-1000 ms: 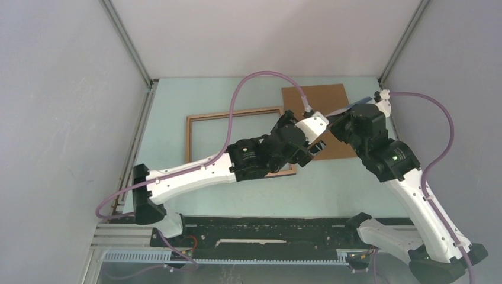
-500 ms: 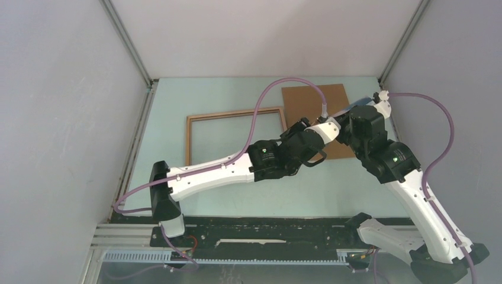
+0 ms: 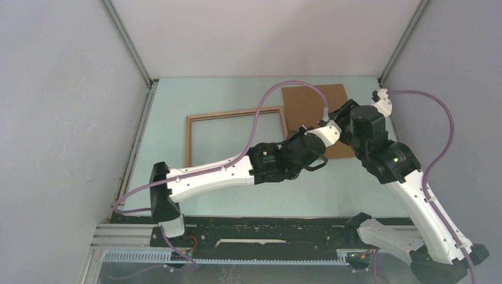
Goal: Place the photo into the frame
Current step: Turn over the photo from the photo frame.
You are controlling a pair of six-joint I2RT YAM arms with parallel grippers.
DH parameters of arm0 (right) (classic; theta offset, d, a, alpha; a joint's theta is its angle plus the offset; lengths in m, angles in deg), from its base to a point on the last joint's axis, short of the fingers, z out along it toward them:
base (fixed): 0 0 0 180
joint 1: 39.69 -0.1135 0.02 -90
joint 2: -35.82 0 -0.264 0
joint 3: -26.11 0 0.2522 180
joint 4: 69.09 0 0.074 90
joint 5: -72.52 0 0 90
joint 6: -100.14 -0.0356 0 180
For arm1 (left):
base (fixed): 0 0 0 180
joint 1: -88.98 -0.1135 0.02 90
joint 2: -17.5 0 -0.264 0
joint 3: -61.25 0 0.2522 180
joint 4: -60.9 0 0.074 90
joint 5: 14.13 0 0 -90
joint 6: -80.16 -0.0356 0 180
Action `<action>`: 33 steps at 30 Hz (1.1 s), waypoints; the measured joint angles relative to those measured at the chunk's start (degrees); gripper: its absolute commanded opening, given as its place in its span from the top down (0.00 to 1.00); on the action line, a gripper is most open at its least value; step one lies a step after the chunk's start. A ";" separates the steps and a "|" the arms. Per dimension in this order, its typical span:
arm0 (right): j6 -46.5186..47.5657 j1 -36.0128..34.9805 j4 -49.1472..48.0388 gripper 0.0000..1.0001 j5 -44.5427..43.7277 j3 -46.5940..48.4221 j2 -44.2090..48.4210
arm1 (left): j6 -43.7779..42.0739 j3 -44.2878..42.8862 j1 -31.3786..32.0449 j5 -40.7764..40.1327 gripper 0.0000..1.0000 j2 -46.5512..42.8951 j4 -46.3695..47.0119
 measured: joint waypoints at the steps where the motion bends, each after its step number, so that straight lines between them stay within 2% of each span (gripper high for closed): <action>1: 2.05 0.76 -0.24 0.15 0.13 0.00 0.13 | 0.15 0.04 -0.02 0.26 1.00 -0.17 -0.31; 3: 5.95 3.50 -0.17 0.08 1.66 0.37 0.50 | 0.94 0.17 -0.46 0.81 1.00 -0.85 -0.90; 9: 18.49 20.37 -0.11 0.03 11.87 7.98 2.93 | 7.02 2.01 -6.19 9.88 1.00 -8.68 -2.67; 12: 22.38 22.86 -0.31 0.03 14.88 12.28 5.55 | 11.76 3.54 -13.05 17.92 1.00 -13.99 -2.71; 17: 25.68 23.74 -1.77 0.03 18.23 13.92 10.82 | 22.91 9.20 -31.58 37.16 1.00 -22.38 -1.18; 20: 26.27 23.74 -3.21 0.03 19.96 12.57 12.26 | 30.05 15.80 -42.47 48.41 1.00 -25.59 1.68; 24: 26.29 23.78 -3.67 0.05 22.99 8.44 11.13 | 41.83 31.71 -57.42 63.58 1.00 -28.48 10.73; 29: 25.57 23.78 -4.11 0.05 27.54 1.90 7.67 | 51.43 51.82 -68.41 71.23 1.00 -30.08 18.60; 33: 24.76 23.69 -6.36 0.05 30.56 -4.83 5.81 | 52.98 59.93 -72.37 72.70 1.00 -31.95 22.10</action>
